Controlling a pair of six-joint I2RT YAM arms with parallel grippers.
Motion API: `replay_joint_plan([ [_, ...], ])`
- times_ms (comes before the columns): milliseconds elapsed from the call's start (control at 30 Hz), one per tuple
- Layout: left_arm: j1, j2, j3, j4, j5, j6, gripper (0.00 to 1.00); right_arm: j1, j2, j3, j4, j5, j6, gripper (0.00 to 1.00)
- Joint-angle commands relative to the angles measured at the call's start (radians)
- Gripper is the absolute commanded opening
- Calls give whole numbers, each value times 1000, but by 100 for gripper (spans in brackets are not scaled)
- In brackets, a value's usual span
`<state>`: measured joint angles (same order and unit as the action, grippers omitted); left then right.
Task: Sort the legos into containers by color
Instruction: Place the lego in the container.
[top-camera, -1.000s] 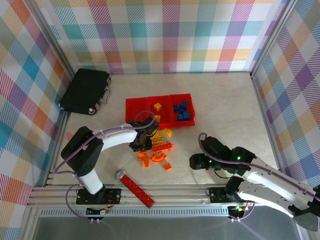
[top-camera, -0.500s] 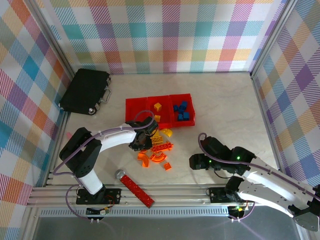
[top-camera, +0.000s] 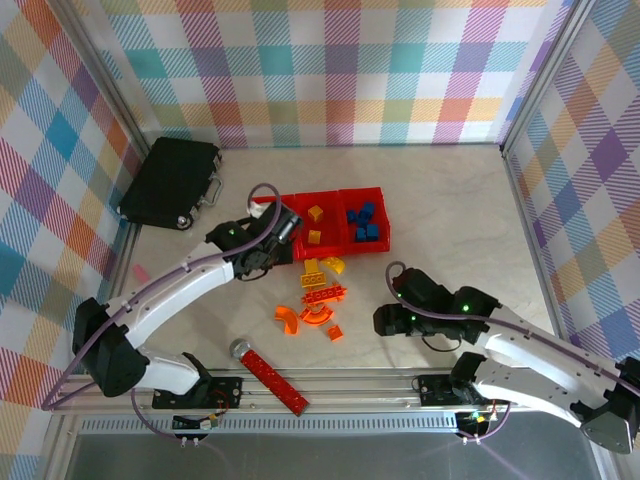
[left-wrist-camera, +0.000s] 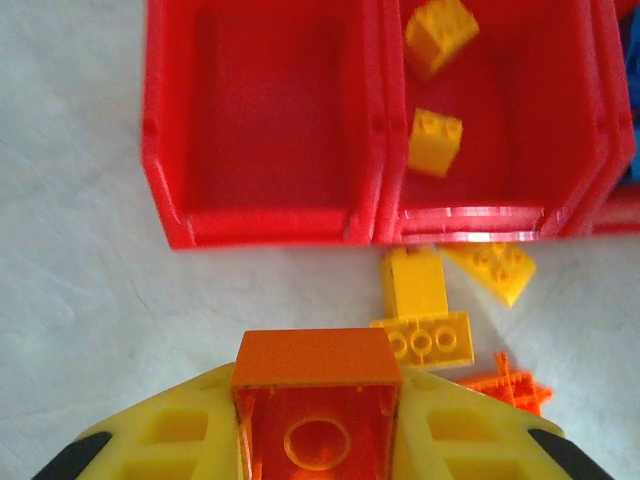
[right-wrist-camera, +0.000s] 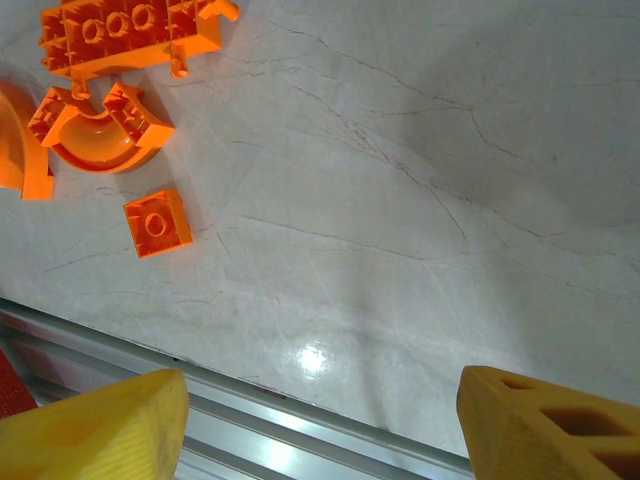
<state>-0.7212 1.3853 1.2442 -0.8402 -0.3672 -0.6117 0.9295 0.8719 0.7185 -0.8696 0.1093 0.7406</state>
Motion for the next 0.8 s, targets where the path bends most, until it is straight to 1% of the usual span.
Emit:
replay_joint_plan([
  [0, 93, 75, 58, -49, -11, 124, 28, -4, 27, 38, 23, -23, -25, 72],
  [133, 178, 186, 141, -18, 67, 177, 28, -4, 38, 42, 19, -27, -29, 72],
  [233, 220, 277, 211, 2, 101, 206, 28, -4, 27, 49, -9, -17, -28, 72],
  [300, 246, 340, 257, 12, 145, 234, 27, -4, 5, 49, -30, -4, -23, 72],
  [400, 277, 410, 300, 33, 177, 254, 26, -4, -36, 48, -64, 15, -13, 72],
  [533, 308, 465, 315, 69, 220, 262, 26, -4, -91, 39, -110, 35, 1, 72],
  [767, 327, 552, 341, 75, 239, 263, 30, -4, -134, 27, -134, 44, 24, 72],
])
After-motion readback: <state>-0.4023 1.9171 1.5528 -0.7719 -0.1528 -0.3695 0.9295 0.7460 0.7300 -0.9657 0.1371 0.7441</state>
